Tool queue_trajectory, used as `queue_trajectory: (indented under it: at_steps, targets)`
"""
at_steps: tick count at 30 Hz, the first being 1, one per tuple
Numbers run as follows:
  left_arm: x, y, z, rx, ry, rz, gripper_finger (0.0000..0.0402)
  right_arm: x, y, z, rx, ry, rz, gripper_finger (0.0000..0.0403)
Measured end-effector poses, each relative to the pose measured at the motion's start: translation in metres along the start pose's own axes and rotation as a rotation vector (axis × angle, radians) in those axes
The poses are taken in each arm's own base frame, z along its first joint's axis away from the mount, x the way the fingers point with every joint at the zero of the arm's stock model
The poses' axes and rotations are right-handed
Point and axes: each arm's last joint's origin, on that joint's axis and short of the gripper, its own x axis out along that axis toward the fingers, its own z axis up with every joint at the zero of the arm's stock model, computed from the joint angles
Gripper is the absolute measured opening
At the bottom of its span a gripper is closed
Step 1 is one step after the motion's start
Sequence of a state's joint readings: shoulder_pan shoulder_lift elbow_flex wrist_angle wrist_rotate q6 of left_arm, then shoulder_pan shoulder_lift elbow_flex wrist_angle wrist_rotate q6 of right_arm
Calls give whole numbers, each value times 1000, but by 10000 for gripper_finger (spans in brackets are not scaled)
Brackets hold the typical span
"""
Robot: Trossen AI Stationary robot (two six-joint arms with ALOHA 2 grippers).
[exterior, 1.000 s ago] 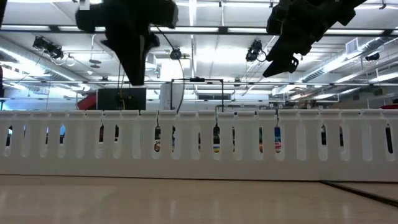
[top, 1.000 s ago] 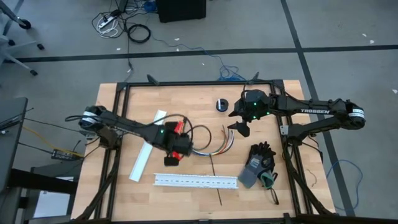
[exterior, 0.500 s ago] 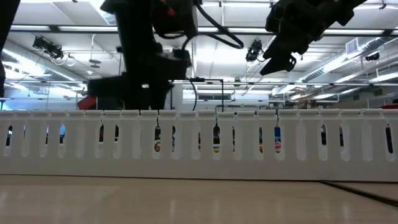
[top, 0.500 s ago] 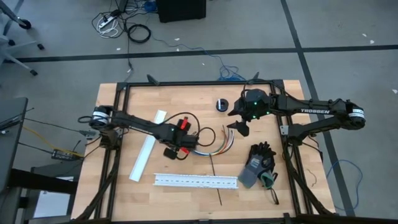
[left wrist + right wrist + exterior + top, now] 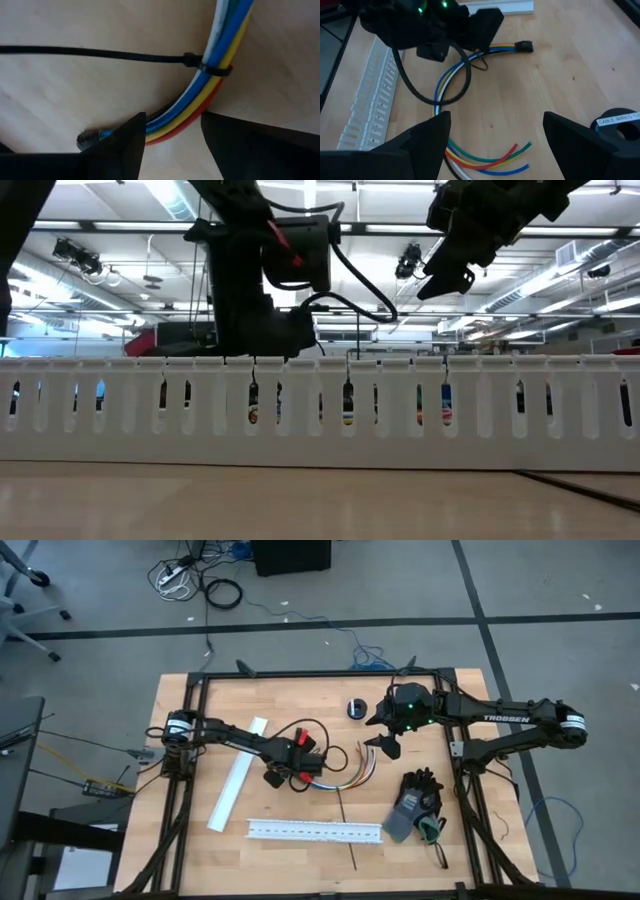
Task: Ziptie cables
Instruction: Put the cable wires in the white cable duct
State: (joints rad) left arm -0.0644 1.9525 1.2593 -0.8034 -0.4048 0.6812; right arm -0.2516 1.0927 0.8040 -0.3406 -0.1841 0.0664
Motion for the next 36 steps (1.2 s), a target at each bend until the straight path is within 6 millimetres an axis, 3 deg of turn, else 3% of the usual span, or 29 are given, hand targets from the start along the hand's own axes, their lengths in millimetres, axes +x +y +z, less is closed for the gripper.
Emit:
queue_trajectory:
  at_steps: [5,11,17,23,30,36]
  targets:
    - [0,0,1,127,-6,-5,145,0,0,1,-2,-6,1,311]
    - [1,0,1,122,-7,-3,23,0,0,1,4,-7,2,311]
    - [-13,10,2,9,81,95,7,1,6,4,-26,-42,-2,311]
    - [-68,37,0,-184,29,138,1,-20,20,15,-55,-122,16,311]
    - [-164,70,-29,-416,-93,244,0,-64,38,13,-54,-164,27,311]
    - [-240,95,-55,-595,-261,385,0,-81,48,7,-18,-183,85,311]
